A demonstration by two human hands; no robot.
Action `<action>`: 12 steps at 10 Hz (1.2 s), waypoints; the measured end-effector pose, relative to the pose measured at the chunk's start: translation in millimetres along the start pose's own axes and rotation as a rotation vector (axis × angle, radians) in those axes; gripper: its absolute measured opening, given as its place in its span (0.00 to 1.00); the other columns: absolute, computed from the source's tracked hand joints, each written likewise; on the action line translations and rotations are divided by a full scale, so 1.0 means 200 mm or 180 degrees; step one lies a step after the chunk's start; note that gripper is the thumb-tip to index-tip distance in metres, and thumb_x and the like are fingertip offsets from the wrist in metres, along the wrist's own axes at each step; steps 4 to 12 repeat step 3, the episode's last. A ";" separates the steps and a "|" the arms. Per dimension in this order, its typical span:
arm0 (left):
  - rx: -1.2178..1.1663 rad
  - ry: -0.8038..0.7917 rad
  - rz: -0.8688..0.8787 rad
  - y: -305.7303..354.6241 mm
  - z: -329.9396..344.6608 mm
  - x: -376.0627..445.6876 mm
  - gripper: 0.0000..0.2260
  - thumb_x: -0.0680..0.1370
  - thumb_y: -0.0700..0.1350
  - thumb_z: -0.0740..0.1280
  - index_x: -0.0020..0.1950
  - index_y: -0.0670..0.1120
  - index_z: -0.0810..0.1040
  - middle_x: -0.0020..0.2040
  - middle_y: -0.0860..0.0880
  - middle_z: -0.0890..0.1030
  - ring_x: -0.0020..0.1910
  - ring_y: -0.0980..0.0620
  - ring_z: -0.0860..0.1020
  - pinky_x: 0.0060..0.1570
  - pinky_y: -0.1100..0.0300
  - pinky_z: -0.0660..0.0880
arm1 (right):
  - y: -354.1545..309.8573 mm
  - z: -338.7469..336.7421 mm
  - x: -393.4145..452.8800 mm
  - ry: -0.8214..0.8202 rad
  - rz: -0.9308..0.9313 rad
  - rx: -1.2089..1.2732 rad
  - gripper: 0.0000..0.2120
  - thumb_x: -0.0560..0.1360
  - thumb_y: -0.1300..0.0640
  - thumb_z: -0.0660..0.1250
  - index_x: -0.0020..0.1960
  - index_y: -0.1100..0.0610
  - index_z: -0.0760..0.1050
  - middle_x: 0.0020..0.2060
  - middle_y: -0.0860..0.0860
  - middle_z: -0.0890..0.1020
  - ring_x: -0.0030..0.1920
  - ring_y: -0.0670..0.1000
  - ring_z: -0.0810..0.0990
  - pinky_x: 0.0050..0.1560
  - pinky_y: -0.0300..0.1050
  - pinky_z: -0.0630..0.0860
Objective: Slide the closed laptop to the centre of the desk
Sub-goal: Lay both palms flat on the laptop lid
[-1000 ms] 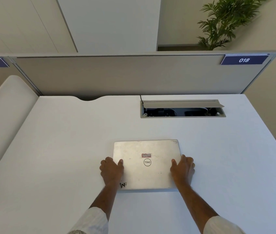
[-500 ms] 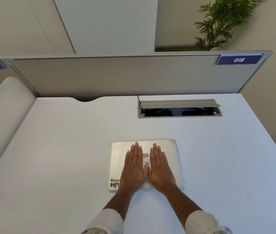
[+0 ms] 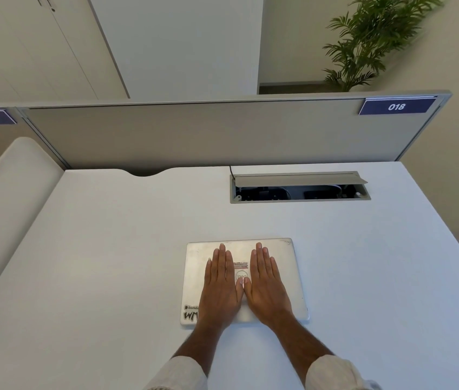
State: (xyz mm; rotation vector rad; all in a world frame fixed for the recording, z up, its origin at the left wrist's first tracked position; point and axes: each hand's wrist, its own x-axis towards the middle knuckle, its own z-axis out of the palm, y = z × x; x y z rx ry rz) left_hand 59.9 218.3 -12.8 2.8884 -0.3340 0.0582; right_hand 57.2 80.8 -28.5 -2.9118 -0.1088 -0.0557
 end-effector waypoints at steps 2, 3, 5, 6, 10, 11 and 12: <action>0.0069 0.0059 0.0046 0.00 -0.07 0.08 0.29 0.82 0.51 0.51 0.80 0.37 0.58 0.82 0.38 0.54 0.82 0.41 0.54 0.77 0.47 0.52 | -0.01 -0.08 0.08 0.0095 -0.0136 -0.0026 0.31 0.81 0.48 0.50 0.79 0.62 0.50 0.80 0.58 0.47 0.80 0.56 0.44 0.78 0.54 0.50; 0.0007 0.0347 0.0060 0.02 -0.19 0.20 0.29 0.83 0.52 0.51 0.81 0.39 0.55 0.83 0.40 0.51 0.82 0.42 0.51 0.79 0.47 0.53 | -0.02 -0.22 0.22 0.0295 -0.0217 -0.0055 0.30 0.82 0.48 0.49 0.79 0.62 0.50 0.80 0.59 0.48 0.80 0.57 0.45 0.77 0.56 0.52; 0.0007 0.0347 0.0060 0.02 -0.19 0.20 0.29 0.83 0.52 0.51 0.81 0.39 0.55 0.83 0.40 0.51 0.82 0.42 0.51 0.79 0.47 0.53 | -0.02 -0.22 0.22 0.0295 -0.0217 -0.0055 0.30 0.82 0.48 0.49 0.79 0.62 0.50 0.80 0.59 0.48 0.80 0.57 0.45 0.77 0.56 0.52; 0.0007 0.0347 0.0060 0.02 -0.19 0.20 0.29 0.83 0.52 0.51 0.81 0.39 0.55 0.83 0.40 0.51 0.82 0.42 0.51 0.79 0.47 0.53 | -0.02 -0.22 0.22 0.0295 -0.0217 -0.0055 0.30 0.82 0.48 0.49 0.79 0.62 0.50 0.80 0.59 0.48 0.80 0.57 0.45 0.77 0.56 0.52; 0.0007 0.0347 0.0060 0.02 -0.19 0.20 0.29 0.83 0.52 0.51 0.81 0.39 0.55 0.83 0.40 0.51 0.82 0.42 0.51 0.79 0.47 0.53 | -0.02 -0.22 0.22 0.0295 -0.0217 -0.0055 0.30 0.82 0.48 0.49 0.79 0.62 0.50 0.80 0.59 0.48 0.80 0.57 0.45 0.77 0.56 0.52; 0.0007 0.0347 0.0060 0.02 -0.19 0.20 0.29 0.83 0.52 0.51 0.81 0.39 0.55 0.83 0.40 0.51 0.82 0.42 0.51 0.79 0.47 0.53 | -0.02 -0.22 0.22 0.0295 -0.0217 -0.0055 0.30 0.82 0.48 0.49 0.79 0.62 0.50 0.80 0.59 0.48 0.80 0.57 0.45 0.77 0.56 0.52; 0.0007 0.0347 0.0060 0.02 -0.19 0.20 0.29 0.83 0.52 0.51 0.81 0.39 0.55 0.83 0.40 0.51 0.82 0.42 0.51 0.79 0.47 0.53 | -0.02 -0.22 0.22 0.0295 -0.0217 -0.0055 0.30 0.82 0.48 0.49 0.79 0.62 0.50 0.80 0.59 0.48 0.80 0.57 0.45 0.77 0.56 0.52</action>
